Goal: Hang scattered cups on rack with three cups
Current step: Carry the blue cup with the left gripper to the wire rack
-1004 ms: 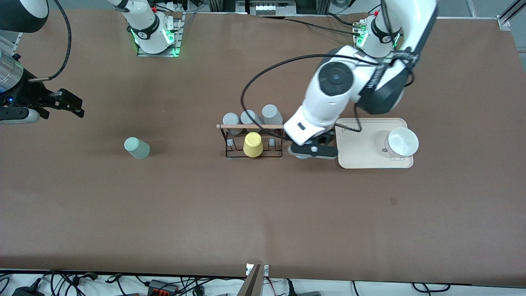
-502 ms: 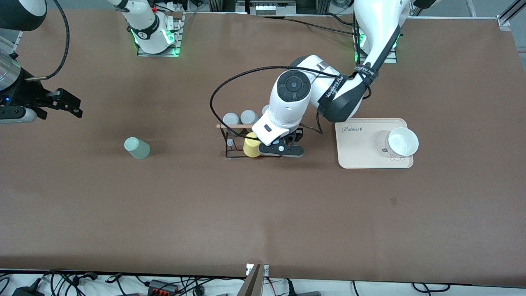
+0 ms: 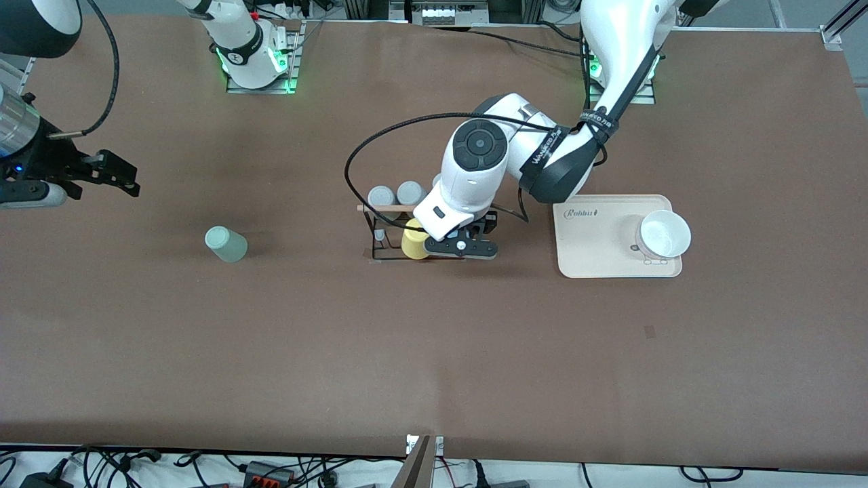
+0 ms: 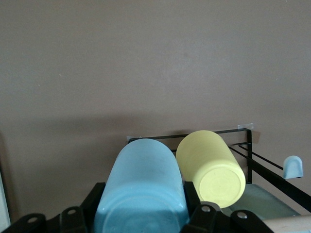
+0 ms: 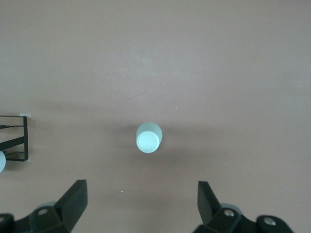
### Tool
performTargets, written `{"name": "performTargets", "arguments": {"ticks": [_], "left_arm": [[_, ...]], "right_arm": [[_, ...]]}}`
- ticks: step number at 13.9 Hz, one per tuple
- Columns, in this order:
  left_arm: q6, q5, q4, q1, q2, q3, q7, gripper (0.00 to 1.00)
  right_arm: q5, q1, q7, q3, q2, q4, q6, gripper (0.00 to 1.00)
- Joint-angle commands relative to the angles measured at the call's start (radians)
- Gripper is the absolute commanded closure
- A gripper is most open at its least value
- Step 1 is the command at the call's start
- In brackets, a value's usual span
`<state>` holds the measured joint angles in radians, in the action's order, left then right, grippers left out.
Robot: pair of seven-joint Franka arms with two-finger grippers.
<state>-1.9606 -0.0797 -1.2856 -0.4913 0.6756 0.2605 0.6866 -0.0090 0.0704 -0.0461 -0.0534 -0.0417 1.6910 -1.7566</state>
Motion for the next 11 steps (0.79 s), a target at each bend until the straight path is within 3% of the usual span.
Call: {"name": "performTargets", "arguments": {"ticks": [1, 11], "left_arm": [[0.017, 0.008, 0.031, -0.024, 0.035, -0.010, 0.010, 0.79], [-0.072, -0.017, -0.005, -0.032, 0.065, -0.013, 0.002, 0.78]], "right_arm": [[-0.009, 0.006, -0.014, 0.000, -0.021, -0.034, 0.009, 0.00], [-0.005, 0.002, -0.009, -0.005, -0.020, -0.037, 0.011, 0.00]]}}
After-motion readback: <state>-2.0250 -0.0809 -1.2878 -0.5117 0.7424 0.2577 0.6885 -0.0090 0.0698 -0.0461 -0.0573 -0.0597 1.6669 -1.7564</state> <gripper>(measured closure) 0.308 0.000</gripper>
